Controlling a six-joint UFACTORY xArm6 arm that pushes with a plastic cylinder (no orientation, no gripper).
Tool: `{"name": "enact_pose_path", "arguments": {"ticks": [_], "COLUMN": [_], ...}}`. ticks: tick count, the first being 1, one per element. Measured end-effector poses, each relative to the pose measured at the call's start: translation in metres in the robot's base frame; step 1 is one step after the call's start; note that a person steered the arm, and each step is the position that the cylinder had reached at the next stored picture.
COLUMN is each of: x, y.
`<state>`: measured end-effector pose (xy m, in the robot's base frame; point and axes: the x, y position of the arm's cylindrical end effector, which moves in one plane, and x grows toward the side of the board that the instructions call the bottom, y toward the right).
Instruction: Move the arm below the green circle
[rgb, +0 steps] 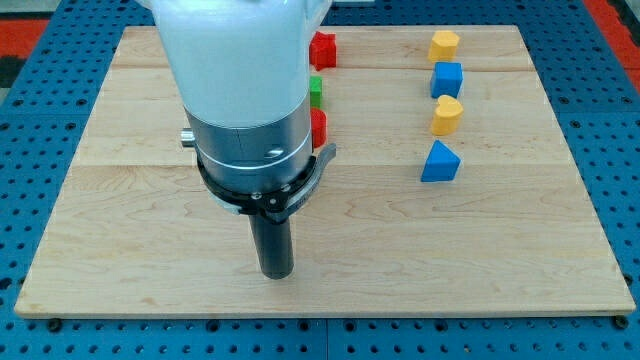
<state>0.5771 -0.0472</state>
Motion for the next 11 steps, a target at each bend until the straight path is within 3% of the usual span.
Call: {"name": "enact_pose_path", "arguments": {"ticks": [11], "x": [-0.032], "y": [0.011]}}
